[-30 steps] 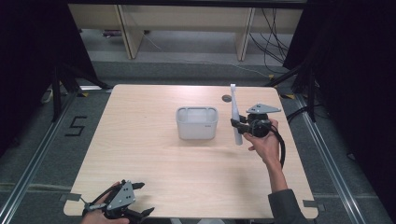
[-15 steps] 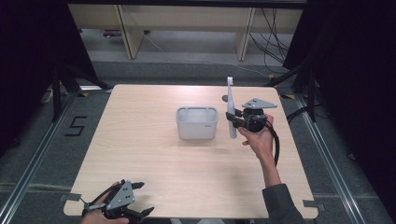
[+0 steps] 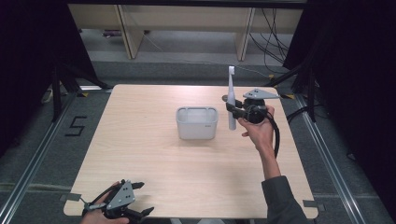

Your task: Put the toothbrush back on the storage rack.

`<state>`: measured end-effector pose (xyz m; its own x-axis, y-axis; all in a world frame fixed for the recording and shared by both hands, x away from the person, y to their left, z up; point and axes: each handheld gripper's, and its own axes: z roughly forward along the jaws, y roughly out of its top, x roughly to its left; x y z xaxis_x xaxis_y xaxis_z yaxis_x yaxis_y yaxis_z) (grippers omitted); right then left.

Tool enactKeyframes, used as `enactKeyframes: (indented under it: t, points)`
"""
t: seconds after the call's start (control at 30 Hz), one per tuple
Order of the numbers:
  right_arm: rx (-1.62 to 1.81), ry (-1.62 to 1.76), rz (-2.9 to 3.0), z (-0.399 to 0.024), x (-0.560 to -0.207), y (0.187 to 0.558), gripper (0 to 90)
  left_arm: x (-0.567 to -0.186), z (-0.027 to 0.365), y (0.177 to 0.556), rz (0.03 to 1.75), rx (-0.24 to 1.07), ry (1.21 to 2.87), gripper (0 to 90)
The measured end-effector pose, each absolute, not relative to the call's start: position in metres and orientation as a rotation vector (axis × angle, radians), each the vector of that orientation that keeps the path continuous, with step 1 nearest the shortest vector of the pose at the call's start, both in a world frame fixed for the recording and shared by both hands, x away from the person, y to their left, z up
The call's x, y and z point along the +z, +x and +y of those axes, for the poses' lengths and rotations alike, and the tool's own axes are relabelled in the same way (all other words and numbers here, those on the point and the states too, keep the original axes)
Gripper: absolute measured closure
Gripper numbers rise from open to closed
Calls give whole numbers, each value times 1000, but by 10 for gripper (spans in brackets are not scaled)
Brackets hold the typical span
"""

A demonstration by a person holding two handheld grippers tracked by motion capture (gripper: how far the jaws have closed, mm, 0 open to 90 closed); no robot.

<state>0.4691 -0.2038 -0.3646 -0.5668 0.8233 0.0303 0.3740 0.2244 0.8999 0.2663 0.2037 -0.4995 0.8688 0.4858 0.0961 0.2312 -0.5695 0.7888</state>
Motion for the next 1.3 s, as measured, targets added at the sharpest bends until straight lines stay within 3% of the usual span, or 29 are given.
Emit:
enactKeyframes:
  t: [1.3]
  points:
    - [1372,1091,2038,-171,-344,490,666,-498,204,266,529,364,2188,148]
